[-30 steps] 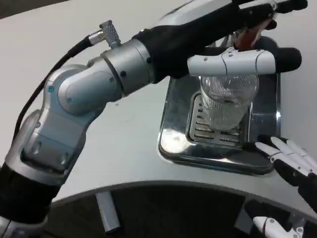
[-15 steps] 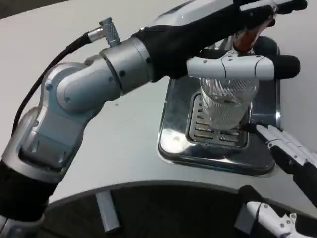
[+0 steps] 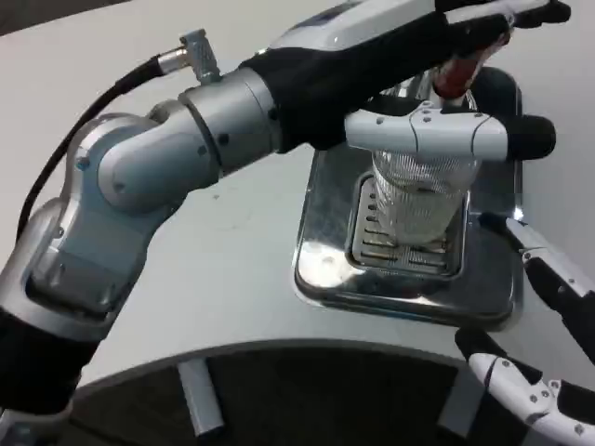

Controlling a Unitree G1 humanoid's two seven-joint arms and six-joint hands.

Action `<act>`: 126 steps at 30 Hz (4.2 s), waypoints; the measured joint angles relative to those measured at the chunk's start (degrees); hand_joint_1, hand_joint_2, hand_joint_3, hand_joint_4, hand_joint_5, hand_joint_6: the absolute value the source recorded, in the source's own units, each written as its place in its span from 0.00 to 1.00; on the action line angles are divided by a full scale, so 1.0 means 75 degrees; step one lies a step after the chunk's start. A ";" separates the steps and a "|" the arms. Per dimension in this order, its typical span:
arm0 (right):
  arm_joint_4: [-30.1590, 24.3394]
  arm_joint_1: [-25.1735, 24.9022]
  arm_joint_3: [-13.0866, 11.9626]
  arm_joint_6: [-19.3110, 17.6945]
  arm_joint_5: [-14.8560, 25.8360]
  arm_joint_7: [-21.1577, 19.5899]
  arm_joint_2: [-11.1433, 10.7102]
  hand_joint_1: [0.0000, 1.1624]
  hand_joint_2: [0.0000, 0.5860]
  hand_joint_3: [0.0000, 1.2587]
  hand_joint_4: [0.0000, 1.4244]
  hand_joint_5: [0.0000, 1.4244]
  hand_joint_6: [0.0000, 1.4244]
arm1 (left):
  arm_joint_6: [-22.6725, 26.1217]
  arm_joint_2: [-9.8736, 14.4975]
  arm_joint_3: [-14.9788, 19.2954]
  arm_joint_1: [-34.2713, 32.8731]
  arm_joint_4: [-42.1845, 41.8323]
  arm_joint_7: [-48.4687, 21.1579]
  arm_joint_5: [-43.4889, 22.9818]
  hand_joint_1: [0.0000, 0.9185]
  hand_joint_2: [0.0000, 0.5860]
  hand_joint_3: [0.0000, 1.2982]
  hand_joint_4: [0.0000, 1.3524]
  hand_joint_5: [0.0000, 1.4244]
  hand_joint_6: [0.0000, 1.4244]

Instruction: Grasp the cup under the faucet to collect the drink, then remove the cup.

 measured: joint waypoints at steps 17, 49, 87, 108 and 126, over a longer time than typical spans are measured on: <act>0.0217 -0.0321 0.0526 0.0371 0.0054 -0.0498 0.0148 0.40 0.66 0.02 0.00 0.00 0.06 | -0.0268 0.0118 -0.0049 -0.0033 -0.0013 -0.0006 0.0288 0.00 0.09 0.06 0.00 0.06 0.12; 0.1272 -0.1130 0.1363 0.0369 0.0082 -0.1768 0.0609 0.48 0.53 0.00 0.00 0.00 0.04 | -0.0922 0.0210 -0.0064 -0.0185 0.0382 -0.0004 0.0556 0.00 0.08 0.06 0.00 0.04 0.12; 0.2472 -0.2096 0.2044 0.0375 -0.0053 -0.3118 0.1384 0.51 0.49 0.00 0.00 0.00 0.01 | -0.1255 0.0374 -0.0063 -0.0237 0.0472 -0.0004 0.0586 0.00 0.08 0.06 0.00 0.04 0.12; 0.3058 -0.2543 0.2310 0.0375 -0.0117 -0.3578 0.1598 0.52 0.48 0.00 0.00 0.00 0.00 | -0.1238 0.0494 -0.0072 -0.0160 0.0310 -0.0007 0.0594 0.00 0.08 0.06 0.00 0.03 0.12; 0.3489 -0.2929 0.2341 0.0375 -0.0145 -0.3730 0.1758 0.52 0.47 0.00 0.00 0.00 0.00 | -0.1255 0.0521 -0.0075 -0.0158 0.0295 -0.0040 0.0594 0.00 0.09 0.07 0.00 0.03 0.12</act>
